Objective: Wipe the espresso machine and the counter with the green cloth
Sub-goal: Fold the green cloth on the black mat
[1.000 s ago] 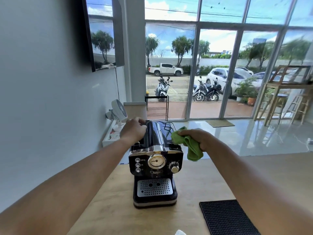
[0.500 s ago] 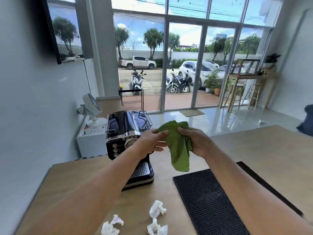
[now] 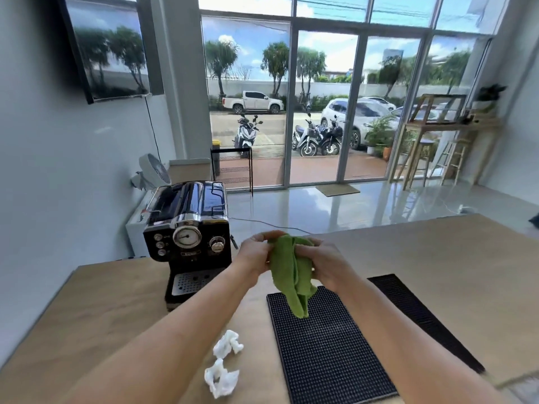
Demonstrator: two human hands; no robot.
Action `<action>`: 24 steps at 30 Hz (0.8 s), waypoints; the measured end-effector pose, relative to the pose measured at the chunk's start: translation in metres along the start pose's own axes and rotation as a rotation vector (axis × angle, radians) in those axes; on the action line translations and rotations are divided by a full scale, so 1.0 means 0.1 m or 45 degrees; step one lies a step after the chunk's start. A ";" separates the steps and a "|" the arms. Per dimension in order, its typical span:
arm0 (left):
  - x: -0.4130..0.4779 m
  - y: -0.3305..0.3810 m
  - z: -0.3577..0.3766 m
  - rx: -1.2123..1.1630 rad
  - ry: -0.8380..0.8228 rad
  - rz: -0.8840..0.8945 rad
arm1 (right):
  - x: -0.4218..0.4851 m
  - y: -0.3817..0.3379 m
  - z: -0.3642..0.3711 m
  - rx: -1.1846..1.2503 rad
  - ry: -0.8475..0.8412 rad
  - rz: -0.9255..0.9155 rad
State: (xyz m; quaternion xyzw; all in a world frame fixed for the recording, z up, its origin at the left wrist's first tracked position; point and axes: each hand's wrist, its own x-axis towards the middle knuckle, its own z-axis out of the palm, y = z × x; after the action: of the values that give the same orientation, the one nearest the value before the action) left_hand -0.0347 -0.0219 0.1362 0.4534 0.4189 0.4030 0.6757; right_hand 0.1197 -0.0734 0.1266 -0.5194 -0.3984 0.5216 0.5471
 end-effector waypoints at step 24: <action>-0.53 -1.15 0.20 0.592 0.392 -0.013 | -0.37 0.89 -0.84 -0.519 0.177 0.051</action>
State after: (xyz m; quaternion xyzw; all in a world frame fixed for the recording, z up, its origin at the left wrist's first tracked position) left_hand -0.0141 -0.1069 0.0424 0.5276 0.6001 0.3567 0.4840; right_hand 0.1826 -0.1298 0.0308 -0.6619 -0.4466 0.4039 0.4464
